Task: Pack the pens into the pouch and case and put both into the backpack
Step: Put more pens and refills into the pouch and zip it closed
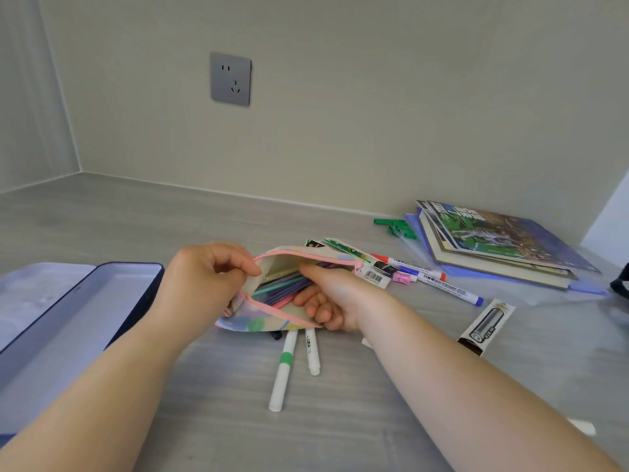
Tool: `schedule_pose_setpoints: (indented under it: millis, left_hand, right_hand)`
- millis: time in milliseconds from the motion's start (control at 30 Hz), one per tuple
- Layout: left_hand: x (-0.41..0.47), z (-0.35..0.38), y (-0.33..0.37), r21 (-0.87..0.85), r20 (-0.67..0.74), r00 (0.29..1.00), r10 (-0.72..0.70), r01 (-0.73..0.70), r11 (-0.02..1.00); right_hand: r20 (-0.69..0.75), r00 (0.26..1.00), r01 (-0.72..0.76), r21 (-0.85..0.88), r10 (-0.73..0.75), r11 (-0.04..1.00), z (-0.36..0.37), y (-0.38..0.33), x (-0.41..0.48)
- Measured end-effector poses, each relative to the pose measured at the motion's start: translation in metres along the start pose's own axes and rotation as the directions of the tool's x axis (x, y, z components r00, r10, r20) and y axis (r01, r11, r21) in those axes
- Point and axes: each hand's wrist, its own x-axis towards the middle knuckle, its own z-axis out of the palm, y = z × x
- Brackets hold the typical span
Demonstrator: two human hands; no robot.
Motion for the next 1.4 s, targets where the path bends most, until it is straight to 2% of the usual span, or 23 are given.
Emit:
schedule_pose_setpoints:
  millis: [133,300,367,467,600,667,700,900,1100,1267,1333,1400]
  left_hand:
    - [0.002,-0.002,-0.003,0.026,-0.019,1.0,0.015,-0.015,1.0]
    - [0.001,0.0,-0.003,0.084,0.007,0.999,0.046,-0.046,0.995]
    - [0.0,0.001,-0.002,0.098,0.018,0.998,0.055,-0.056,0.994]
    - [-0.002,0.001,-0.002,0.109,0.023,0.998,0.062,-0.064,0.992]
    - [-0.004,0.002,0.0,0.109,0.038,0.997,0.066,-0.07,0.992]
    - [-0.007,0.003,0.002,0.116,0.041,0.997,0.072,-0.076,0.99]
    - [-0.009,0.004,0.004,0.124,0.044,0.996,0.075,-0.08,0.989]
    - [-0.016,0.008,0.013,0.122,0.101,0.989,0.111,-0.123,0.985]
    - [-0.016,0.007,0.012,0.099,0.083,0.992,0.1,-0.108,0.989]
    - [-0.013,0.006,0.006,0.104,0.071,0.991,0.109,-0.116,0.988]
    - [-0.012,0.004,0.002,0.123,0.071,0.992,0.102,-0.111,0.986]
    - [-0.011,0.002,-0.002,0.174,0.086,0.992,0.097,-0.111,0.978]
  right_hand:
    - [-0.03,0.999,0.026,-0.126,-0.03,0.992,-0.018,-0.001,-0.001]
    - [-0.011,0.977,0.2,-0.311,-0.214,0.929,-0.054,0.003,-0.032]
    - [-0.052,0.955,0.237,-0.46,-0.293,0.855,-0.075,0.008,-0.056]
    - [-0.079,0.933,0.196,-0.709,-0.352,0.678,-0.106,0.026,-0.096]
    - [0.053,0.984,0.14,-0.822,-0.17,0.553,-0.125,0.061,-0.143]
    - [0.044,0.989,0.102,-0.896,-0.143,0.432,-0.128,0.079,-0.156]
    - [0.04,0.987,0.098,-0.917,-0.155,0.386,-0.129,0.086,-0.158]
    - [0.01,0.947,0.108,-0.952,-0.321,0.286,-0.127,0.102,-0.159]
    - [0.028,0.87,0.224,-0.912,-0.493,0.343,-0.109,0.098,-0.131]
    - [0.036,0.863,0.257,-0.89,-0.504,0.376,-0.098,0.083,-0.1]
    - [0.035,0.873,0.276,-0.857,-0.486,0.435,-0.102,0.078,-0.094]
    - [0.002,0.885,0.288,-0.787,-0.465,0.545,-0.114,0.076,-0.09]
